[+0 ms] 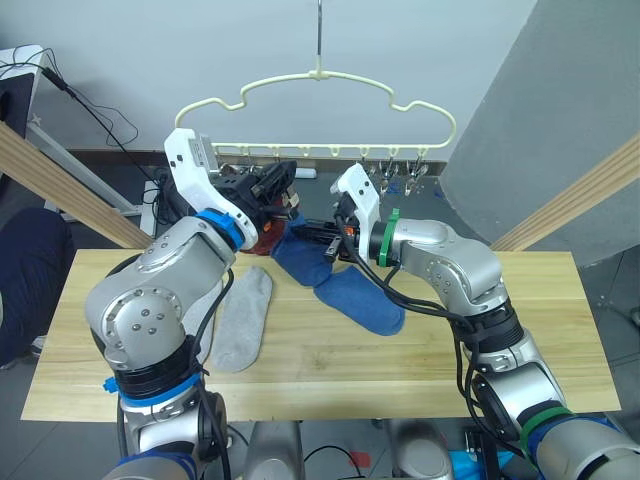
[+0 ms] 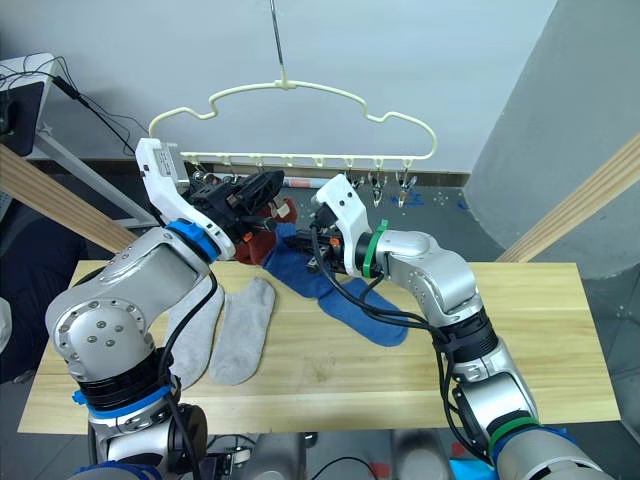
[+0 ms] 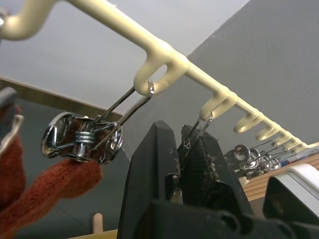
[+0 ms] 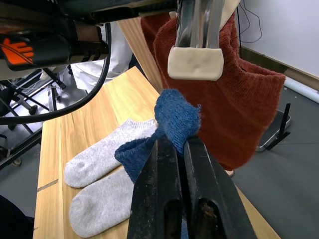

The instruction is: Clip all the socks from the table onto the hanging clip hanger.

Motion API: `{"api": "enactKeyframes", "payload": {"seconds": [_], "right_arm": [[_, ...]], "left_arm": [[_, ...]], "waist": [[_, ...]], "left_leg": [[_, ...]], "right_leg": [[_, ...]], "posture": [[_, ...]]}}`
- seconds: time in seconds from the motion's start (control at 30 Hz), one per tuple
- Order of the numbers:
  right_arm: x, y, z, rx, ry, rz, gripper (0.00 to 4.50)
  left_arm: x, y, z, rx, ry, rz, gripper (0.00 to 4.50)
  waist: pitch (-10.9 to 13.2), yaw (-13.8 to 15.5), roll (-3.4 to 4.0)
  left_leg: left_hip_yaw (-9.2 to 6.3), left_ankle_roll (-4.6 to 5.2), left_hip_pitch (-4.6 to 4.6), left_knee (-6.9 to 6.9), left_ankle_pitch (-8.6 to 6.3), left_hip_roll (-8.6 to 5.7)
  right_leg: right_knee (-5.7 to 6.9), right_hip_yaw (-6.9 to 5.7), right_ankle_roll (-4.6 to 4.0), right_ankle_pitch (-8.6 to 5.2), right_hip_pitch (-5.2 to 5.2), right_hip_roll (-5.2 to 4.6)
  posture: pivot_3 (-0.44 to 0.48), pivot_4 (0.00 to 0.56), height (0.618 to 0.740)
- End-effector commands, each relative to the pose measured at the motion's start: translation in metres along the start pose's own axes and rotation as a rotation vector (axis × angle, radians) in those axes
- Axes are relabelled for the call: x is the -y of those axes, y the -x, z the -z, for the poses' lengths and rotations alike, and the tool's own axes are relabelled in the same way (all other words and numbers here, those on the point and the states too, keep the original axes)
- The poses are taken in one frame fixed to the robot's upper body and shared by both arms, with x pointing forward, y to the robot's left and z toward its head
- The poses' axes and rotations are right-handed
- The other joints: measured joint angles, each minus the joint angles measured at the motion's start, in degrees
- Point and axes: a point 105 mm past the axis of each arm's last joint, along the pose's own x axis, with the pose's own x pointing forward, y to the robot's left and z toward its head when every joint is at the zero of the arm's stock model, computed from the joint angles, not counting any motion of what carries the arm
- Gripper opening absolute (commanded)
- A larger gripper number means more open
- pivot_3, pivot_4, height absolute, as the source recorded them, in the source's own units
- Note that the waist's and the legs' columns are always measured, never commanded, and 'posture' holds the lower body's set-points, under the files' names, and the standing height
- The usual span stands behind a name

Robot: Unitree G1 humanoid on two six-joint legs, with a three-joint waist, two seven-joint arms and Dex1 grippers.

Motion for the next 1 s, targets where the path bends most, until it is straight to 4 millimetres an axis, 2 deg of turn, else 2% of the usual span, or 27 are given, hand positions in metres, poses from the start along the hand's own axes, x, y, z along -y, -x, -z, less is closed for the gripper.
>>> {"api": "enactKeyframes", "payload": {"seconds": [0.03,0.53,1.0], "right_arm": [[-0.006,-0.002,-0.013,0.036,0.045,-0.026,0.01],[0.005,-0.002,-0.024,0.043,0.090,-0.006,0.01],[0.005,-0.001,-0.041,0.086,0.113,-0.017,0.01]], "left_arm": [[0.001,0.004,-0.003,0.011,-0.008,0.006,0.18],[0.001,0.005,0.000,0.003,-0.011,0.009,0.18],[-0.001,0.006,0.003,0.002,-0.032,-0.009,0.18]], "waist": [[0.00,-0.01,0.00],[-0.05,-0.01,-0.01],[-0.07,-0.01,-0.03]], "left_leg": [[0.00,0.00,0.00,0.00,0.00,0.00],[0.01,-0.01,0.00,0.08,0.01,0.00],[0.01,-0.04,0.01,0.18,0.04,0.00]], "right_leg": [[0.01,0.00,0.00,0.00,0.00,0.00],[0.09,0.00,-0.02,0.01,0.00,0.00],[0.41,0.01,-0.03,0.01,-0.08,0.00]], "posture": [[-0.096,0.336,0.740],[-0.097,0.318,0.740],[-0.092,0.319,0.740]]}}
